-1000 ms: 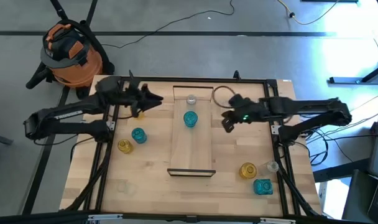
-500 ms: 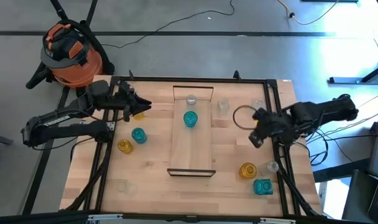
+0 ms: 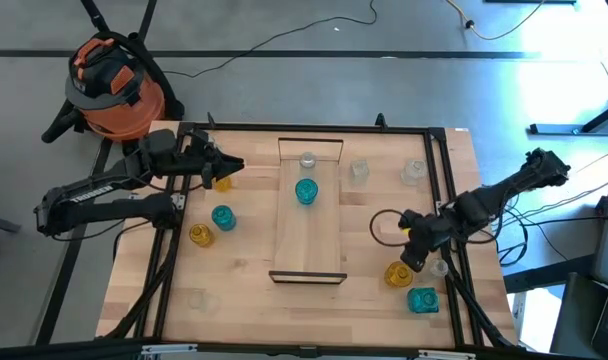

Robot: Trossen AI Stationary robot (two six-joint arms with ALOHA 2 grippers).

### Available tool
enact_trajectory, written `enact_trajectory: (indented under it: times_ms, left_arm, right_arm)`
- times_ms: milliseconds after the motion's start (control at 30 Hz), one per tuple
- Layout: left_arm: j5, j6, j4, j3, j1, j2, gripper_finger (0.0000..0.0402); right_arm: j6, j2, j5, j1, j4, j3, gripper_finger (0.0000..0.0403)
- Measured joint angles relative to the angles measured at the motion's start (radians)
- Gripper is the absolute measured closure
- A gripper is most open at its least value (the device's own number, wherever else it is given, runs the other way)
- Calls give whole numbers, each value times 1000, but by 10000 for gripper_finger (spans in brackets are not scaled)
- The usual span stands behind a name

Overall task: Sort vases onto shelf
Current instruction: Put the yellow vase on the shelf

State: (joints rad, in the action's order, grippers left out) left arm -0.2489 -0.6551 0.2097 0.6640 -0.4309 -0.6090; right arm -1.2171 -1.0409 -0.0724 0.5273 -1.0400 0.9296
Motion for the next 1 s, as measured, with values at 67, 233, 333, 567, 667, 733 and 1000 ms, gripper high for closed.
enact_trajectory:
  times_ms: [67,233,333,567,667,733,1000]
  left_arm:
    - [2,-6,0,0,0,0,253]
    - [29,-9,0,0,0,0,253]
    - [31,-10,0,0,0,0,253]
    - [31,-19,0,0,0,0,253]
    - [31,-24,0,0,0,0,253]
    - [31,-27,0,0,0,0,253]
    - [32,-38,1,0,0,-2,253]
  right_arm:
    - [-17,-14,1,28,12,-4,261]
    - [-41,-82,-3,98,9,-8,276]
    - [-42,-131,-24,127,27,-8,291]
    - [-40,-242,-25,147,55,-4,302]
    - [-37,-278,-11,147,63,-2,302]
    - [-36,-295,9,147,74,-2,302]
    - [-43,-352,88,135,117,-4,305]
